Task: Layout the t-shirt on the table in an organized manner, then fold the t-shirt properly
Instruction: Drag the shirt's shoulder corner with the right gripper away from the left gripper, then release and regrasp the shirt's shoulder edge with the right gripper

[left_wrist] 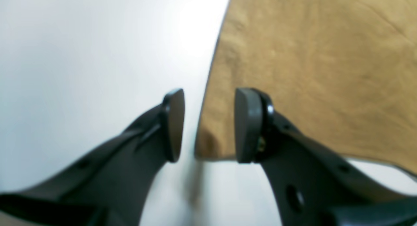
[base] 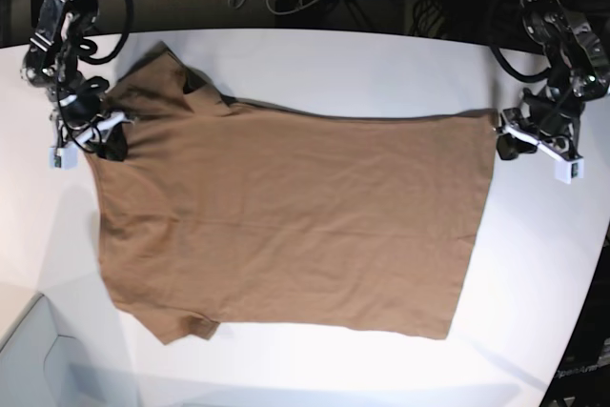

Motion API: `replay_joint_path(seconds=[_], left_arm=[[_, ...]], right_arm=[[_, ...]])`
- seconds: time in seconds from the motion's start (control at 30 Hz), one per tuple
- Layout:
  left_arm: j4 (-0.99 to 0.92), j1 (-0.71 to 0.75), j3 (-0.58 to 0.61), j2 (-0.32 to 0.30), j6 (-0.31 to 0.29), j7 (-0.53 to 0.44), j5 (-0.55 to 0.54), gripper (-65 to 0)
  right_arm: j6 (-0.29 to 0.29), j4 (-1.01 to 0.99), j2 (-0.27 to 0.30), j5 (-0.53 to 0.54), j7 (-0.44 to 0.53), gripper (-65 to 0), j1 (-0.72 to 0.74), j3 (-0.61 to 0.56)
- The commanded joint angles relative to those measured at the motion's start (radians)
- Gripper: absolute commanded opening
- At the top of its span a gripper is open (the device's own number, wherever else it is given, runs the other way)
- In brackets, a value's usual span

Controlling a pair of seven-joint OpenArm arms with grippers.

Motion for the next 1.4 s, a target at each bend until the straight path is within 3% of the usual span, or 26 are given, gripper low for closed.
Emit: replay_joint_path(seconds=[0.0,0.17,0.53,0.77,0.9,1.13,1.27,1.37], left_arm=[[0.036,-0.002,-0.004,-0.016,-0.003,-0.019,-0.013,-39.9],[0.056,0.026,-0.004,0.01,-0.003,-0.027,-0.012,-39.8],[-0.085,-0.025,-0.004,0.03,-0.003,-0.031,-0.004,-39.8],[-0.105,-0.037,0.005,0.031,-0.001,-0.031,-0.004,-27.8],[-0.106,-0.034,0.005,0.03,-0.001,-0.031,-0.002,-24.4],[-0.106,-0.021,0.008,0.031,-0.003,-0.02,-0.002,-24.7],[-0.108,0.006,0.074,0.026,-0.003,-0.03,-0.002,-25.0],[-0.108,0.012,0.108,0.03,-0.003,-0.031,-0.002,-30.2]], right_arm=[[-0.003,0.025,0.015,0.012,0.02,-49.0,0.012,0.031],[-0.003,0.127,0.006,0.011,0.016,-47.2,-0.016,0.105],[-0.003,0.328,-0.049,0.014,0.017,-38.0,-0.2,0.105],[0.002,0.353,-0.063,0.014,0.019,-36.3,-0.252,0.105],[0.002,0.353,-0.063,0.014,0.02,-36.3,-0.263,0.105],[0.002,0.355,-0.065,0.014,0.017,-36.5,-0.278,0.105],[0.002,0.394,-0.071,0.014,0.017,-36.3,-0.304,0.099],[0.002,0.447,-0.097,0.012,0.017,-36.2,-0.334,0.097]])
